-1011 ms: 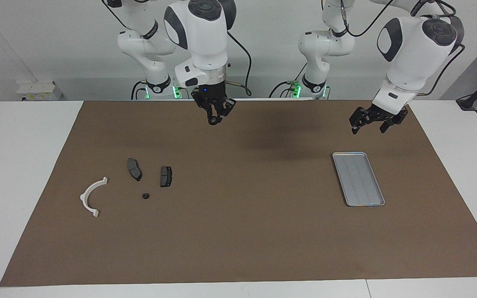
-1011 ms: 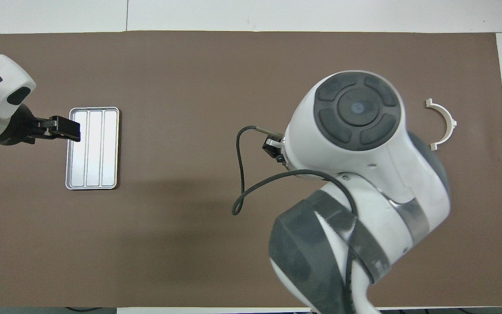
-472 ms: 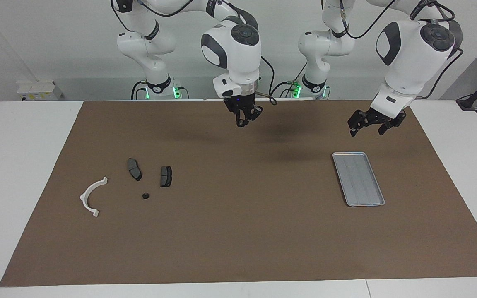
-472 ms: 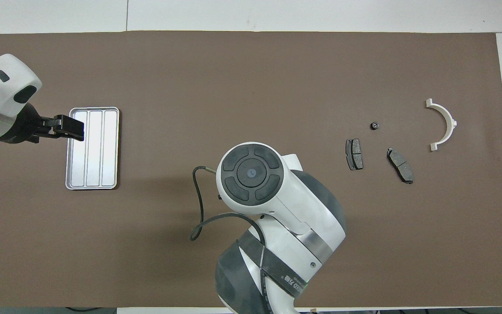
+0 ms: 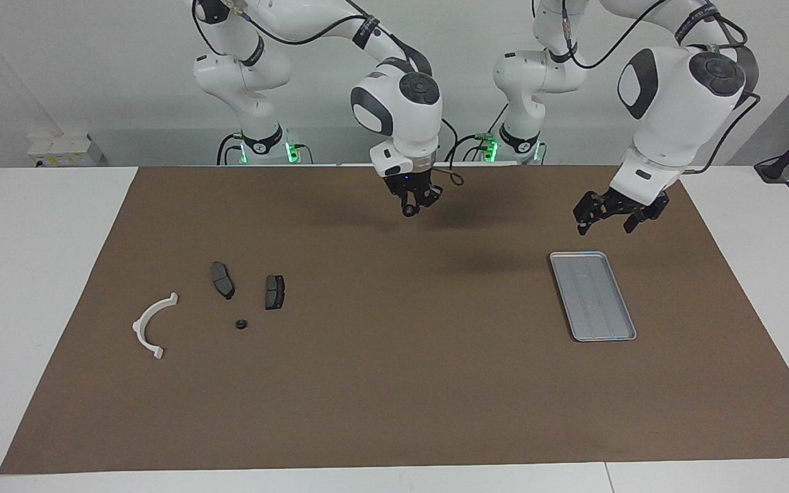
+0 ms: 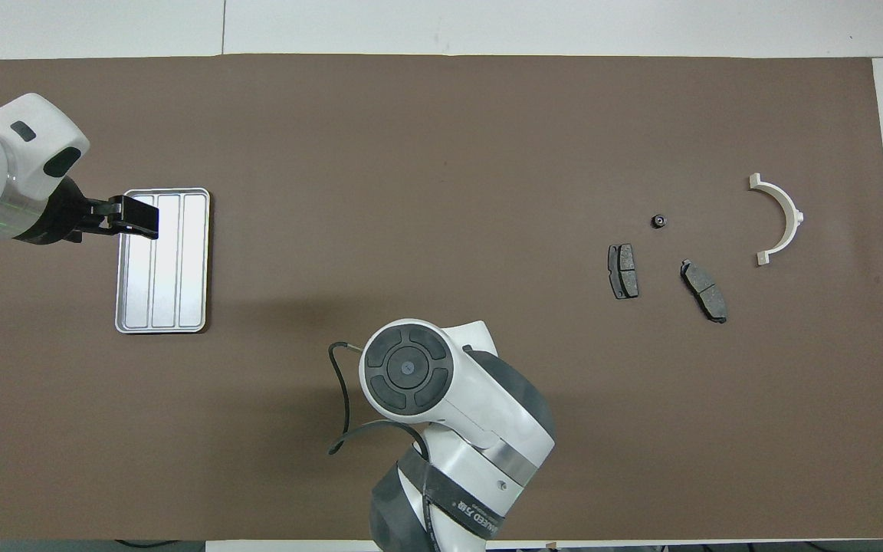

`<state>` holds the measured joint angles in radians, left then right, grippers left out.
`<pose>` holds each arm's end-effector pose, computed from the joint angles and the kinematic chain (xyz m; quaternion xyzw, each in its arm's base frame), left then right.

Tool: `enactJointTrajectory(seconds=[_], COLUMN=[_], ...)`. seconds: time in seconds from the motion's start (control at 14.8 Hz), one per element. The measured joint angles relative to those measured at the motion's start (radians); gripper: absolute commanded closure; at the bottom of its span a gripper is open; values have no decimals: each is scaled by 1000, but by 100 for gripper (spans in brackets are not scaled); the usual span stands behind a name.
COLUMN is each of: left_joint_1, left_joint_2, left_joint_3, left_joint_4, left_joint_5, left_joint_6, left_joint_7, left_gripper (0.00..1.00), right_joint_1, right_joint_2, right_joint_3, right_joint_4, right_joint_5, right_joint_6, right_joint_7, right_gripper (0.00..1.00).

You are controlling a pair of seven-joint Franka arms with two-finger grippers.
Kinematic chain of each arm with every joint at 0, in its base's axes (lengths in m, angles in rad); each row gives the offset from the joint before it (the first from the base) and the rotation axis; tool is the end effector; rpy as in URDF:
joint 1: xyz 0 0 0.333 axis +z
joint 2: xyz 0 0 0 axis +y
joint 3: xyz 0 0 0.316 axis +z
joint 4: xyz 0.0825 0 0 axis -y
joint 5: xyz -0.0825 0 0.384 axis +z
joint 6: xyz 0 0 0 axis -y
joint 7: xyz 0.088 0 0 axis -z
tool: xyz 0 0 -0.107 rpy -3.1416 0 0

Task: Pick bearing gear from pile to tray

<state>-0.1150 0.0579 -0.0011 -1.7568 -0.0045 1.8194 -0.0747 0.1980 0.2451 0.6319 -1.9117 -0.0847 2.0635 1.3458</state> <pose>0.5778 -0.0677 0.5244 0.9998 -0.0201 0.0021 0.0024 0.4190 0.4269 0.3876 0.9699 -0.2400 -0.0413 0.0030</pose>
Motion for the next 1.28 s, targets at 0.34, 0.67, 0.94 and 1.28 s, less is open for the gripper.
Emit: enactJointTrajectory(seconds=[0.34, 0.67, 0.94, 1.28], left_joint_1=[-13, -14, -17, -39], left_joint_2=[9, 10, 10, 10], left_joint_3=[-3, -3, -4, -4], left_joint_4=[-35, -71, -78, -81], left_joint_5=[-1, -1, -1, -1], left_joint_6=[61, 120, 129, 129], left_joint_7=[0, 0, 0, -10], left_gripper=[0, 0, 0, 0], right_joint_1=[17, 49, 47, 47], right_joint_2=[10, 152, 160, 160], right_joint_3=[0, -3, -4, -5], right_joint_4=[-65, -79, -71, -69], right_joint_5=[-22, -204, -207, -207], right_joint_6=[42, 129, 131, 131], right_joint_7=[7, 174, 176, 178], right_gripper=[100, 100, 100, 0])
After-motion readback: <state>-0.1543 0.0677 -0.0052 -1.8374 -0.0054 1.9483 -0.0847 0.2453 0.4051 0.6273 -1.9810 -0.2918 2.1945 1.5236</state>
